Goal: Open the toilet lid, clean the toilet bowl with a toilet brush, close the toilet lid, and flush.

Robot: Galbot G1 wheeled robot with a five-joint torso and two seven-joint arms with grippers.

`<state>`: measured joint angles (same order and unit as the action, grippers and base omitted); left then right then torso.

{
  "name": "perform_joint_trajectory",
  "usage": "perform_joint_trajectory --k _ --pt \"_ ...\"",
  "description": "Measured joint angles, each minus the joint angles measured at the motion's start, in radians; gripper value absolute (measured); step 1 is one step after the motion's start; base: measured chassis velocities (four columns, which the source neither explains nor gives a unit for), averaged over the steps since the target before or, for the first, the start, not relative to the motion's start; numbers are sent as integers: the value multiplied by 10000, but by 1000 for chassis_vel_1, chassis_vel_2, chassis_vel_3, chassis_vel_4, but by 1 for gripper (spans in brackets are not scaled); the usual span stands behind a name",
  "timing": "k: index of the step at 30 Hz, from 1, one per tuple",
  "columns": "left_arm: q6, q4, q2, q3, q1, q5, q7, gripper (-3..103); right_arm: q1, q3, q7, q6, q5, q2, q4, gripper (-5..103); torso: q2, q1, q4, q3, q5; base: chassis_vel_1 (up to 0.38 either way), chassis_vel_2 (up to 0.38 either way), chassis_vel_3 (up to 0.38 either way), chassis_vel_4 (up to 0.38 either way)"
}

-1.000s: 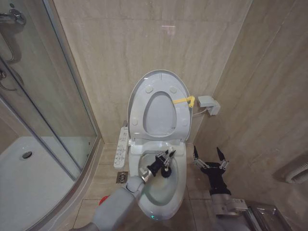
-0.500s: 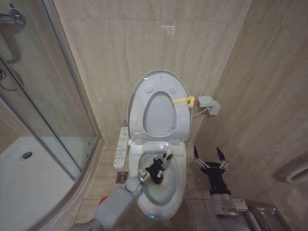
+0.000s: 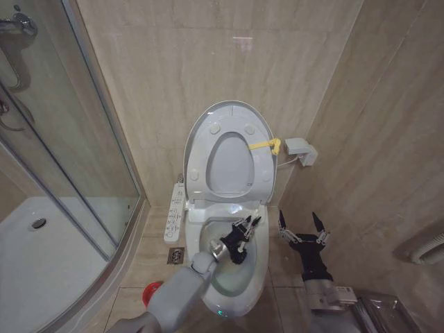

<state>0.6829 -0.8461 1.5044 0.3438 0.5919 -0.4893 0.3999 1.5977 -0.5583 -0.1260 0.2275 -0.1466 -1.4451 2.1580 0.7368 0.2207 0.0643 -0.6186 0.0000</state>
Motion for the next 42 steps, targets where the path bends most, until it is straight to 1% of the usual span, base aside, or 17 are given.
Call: perform_joint_trajectory --k 4,6,8,10,12,13,15,17,18,22,26,28,30,34,36,39,42 --pt "-1 344 -198 -131 -53 87 120 19 0 0 0 0 0 0 0 100 0 0 -3 0 -1 0 0 0 0" --pt "54 538 -363 -488 -131 267 265 19 0 0 0 0 0 0 0 100 -1 0 -9 -1 2 0 0 0 0" --pt "88 522 -419 -588 -149 291 292 19 0 0 0 0 0 0 0 100 -1 1 -6 -1 -1 0 0 0 0" --pt "179 196 -551 -708 -140 296 322 19 0 0 0 0 0 0 0 100 -1 1 -7 -1 1 0 0 0 0" --pt "331 -189 -575 -738 -87 299 367 19 0 0 0 0 0 0 0 100 0 0 -2 0 -1 0 0 0 0" --pt "331 -189 -575 -738 -87 299 367 19 0 0 0 0 0 0 0 100 0 0 -2 0 -1 0 0 0 0" --pt "428 -339 -472 -709 -46 288 370 19 0 0 0 0 0 0 0 100 0 0 -3 0 1 0 0 0 0" --pt "496 -307 -221 -650 -43 268 362 19 0 0 0 0 0 0 0 100 0 0 -2 0 -1 0 0 0 0" --pt "496 -307 -221 -650 -43 268 362 19 0 0 0 0 0 0 0 100 0 0 -2 0 -1 0 0 0 0" --pt "447 65 119 -444 -71 79 354 19 0 0 0 0 0 0 0 100 0 0 0 0 0 0 0 0 0" --pt "283 481 81 -392 -117 34 383 19 0 0 0 0 0 0 0 100 0 0 -3 0 0 0 0 0 0" --pt "238 807 -9 -597 -244 47 468 19 0 0 0 0 0 0 0 100 0 0 -6 0 0 0 0 0 0" --pt "238 890 -63 -702 -308 63 509 19 0 0 0 0 0 0 0 100 -1 0 -6 0 1 0 0 0 0" --pt "290 626 -285 -914 -395 81 593 19 0 0 0 0 -1 0 0 100 -1 0 -8 -1 1 0 0 0 0" --pt "441 234 -313 -911 -368 93 669 19 0 0 0 0 -1 0 0 100 0 0 -4 0 0 0 0 0 0" --pt "540 71 -221 -778 -289 96 707 19 0 0 0 0 -1 0 0 100 0 0 -3 0 0 0 0 0 0" --pt "568 295 40 -592 -222 83 759 19 0 0 0 0 0 0 0 100 0 -1 1 0 0 0 0 0 0"
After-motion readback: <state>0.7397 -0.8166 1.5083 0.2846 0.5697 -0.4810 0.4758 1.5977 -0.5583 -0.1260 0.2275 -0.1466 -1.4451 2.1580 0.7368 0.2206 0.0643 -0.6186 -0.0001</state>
